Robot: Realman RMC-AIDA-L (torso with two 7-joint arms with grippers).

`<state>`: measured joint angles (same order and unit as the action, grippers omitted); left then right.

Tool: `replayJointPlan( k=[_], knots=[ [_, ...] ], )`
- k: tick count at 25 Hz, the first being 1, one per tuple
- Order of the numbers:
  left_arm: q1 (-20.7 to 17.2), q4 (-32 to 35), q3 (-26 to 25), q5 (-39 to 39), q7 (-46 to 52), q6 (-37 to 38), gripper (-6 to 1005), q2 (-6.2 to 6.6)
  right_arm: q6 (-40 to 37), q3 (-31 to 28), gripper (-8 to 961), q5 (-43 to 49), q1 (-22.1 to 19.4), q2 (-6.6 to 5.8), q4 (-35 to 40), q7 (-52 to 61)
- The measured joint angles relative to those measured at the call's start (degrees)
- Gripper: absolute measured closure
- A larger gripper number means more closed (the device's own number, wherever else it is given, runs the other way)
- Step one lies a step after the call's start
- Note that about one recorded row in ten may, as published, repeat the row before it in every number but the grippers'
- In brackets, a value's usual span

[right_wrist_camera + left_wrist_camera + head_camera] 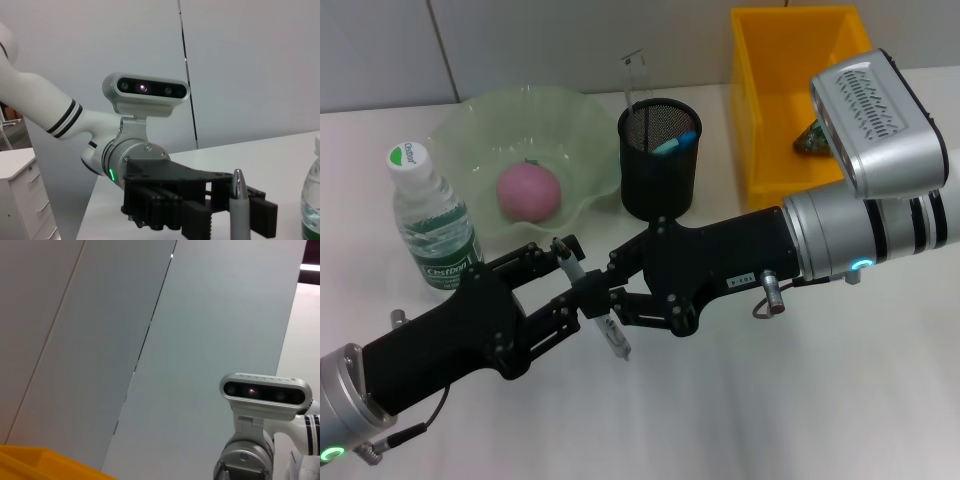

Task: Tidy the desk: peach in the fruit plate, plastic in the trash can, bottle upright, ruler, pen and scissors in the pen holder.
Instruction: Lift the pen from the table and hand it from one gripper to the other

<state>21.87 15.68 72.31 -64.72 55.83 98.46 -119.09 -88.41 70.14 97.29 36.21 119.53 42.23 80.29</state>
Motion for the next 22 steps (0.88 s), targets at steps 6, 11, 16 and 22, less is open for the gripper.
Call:
replayJointPlan(
  k=[6,11,16,22],
  knots=[
    [0.1,-1.2,-0.2,0.3,-0.6,-0.2,533,-0.08,0.0,0.0,823,0.0,0.0,0.00,-0.1,0.0],
    [0.2,-1.6,0.1,0.9,-1.7,-0.3,551,-0.09,0.0,0.0,823,0.0,0.0,0.00,-0.5,-0.1],
    [0.5,-1.6,0.1,1.0,-1.8,-0.4,674,-0.09,0.0,0.0,822,0.0,0.2,0.00,-0.6,-0.1],
    [0.9,-2.3,0.0,1.0,-2.8,-0.4,701,-0.09,0.0,0.0,823,0.0,0.4,0.00,-0.6,-0.1]
  ],
)
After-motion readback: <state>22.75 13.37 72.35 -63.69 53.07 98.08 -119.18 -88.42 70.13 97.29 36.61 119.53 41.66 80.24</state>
